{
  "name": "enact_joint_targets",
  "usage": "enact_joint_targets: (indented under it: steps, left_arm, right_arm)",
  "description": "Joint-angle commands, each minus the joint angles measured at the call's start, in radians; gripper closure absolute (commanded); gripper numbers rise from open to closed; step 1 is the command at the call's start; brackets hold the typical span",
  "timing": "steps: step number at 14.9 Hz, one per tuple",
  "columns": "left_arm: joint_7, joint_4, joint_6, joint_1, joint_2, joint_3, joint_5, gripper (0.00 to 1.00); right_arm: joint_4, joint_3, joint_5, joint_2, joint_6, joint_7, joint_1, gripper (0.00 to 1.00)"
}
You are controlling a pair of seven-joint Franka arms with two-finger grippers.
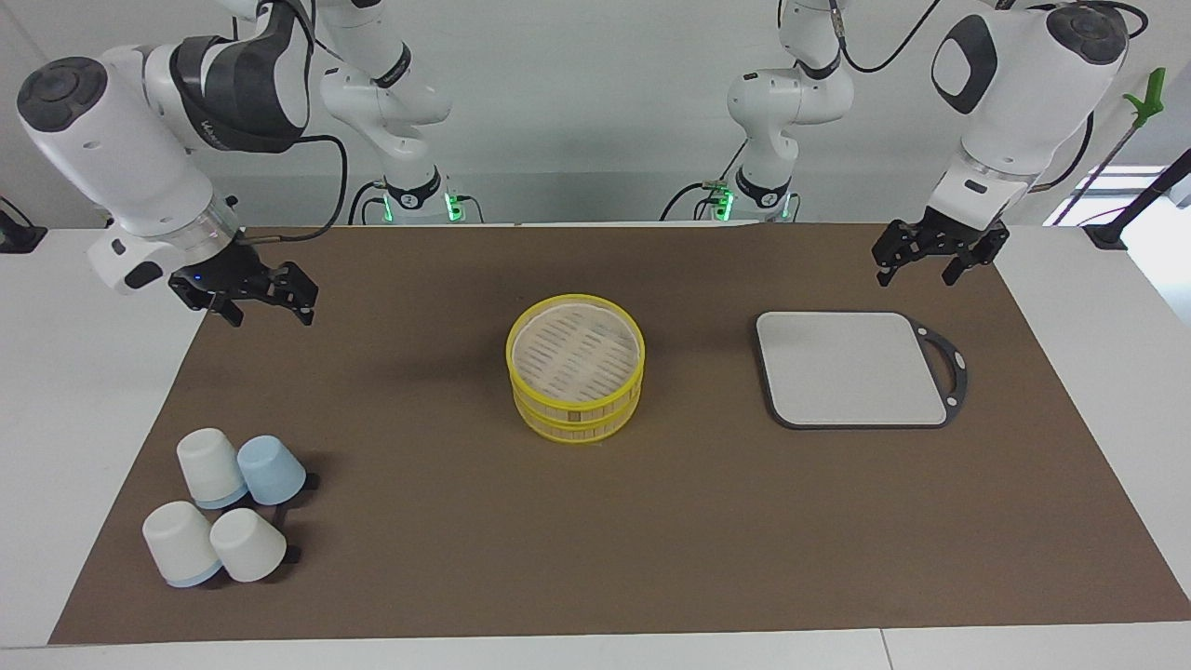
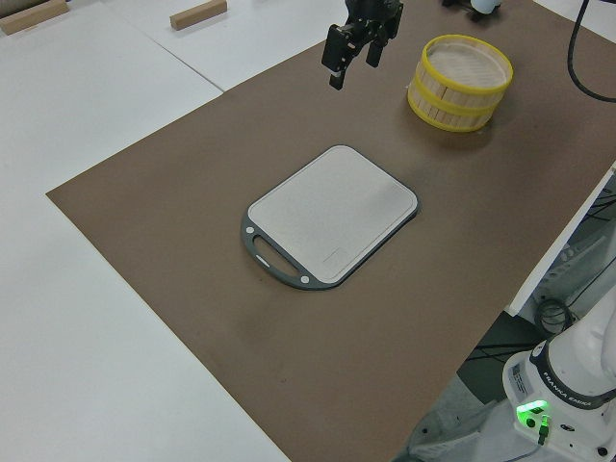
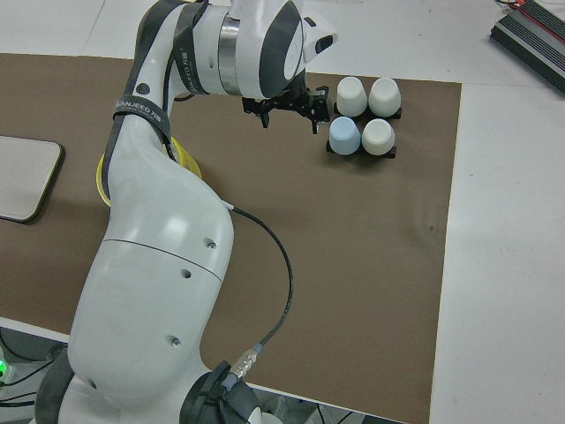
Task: Place bun in steamer
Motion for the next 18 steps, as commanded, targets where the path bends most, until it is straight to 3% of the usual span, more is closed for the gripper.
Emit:
enact_joint_targets:
  steps: [1, 7, 15, 18]
  left_arm:
    - [0.008, -0.013, 0.006, -0.003, -0.010, 0.003, 0.024, 0.00]
    - [0.008, -0.013, 0.006, -0.003, -0.010, 0.003, 0.024, 0.00]
    - [0.008, -0.013, 0.006, -0.003, -0.010, 0.003, 0.024, 0.00]
    - [0.008, -0.013, 0.006, -0.005, -0.010, 0.003, 0.024, 0.00]
  right_arm:
    - [-0.029, 0.013, 0.018, -0.023, 0.013, -0.029, -0.027, 0.00]
    - [-0.061, 0.013, 0.016, -0.072, -0.030, -0.049, -0.030, 0.00]
    - [-0.251, 0.013, 0.018, -0.197, 0.079, -0.046, -0.031, 0.00]
    - [-0.233, 0.013, 0.016, -0.188, 0.085, -0.056, -0.031, 0.00]
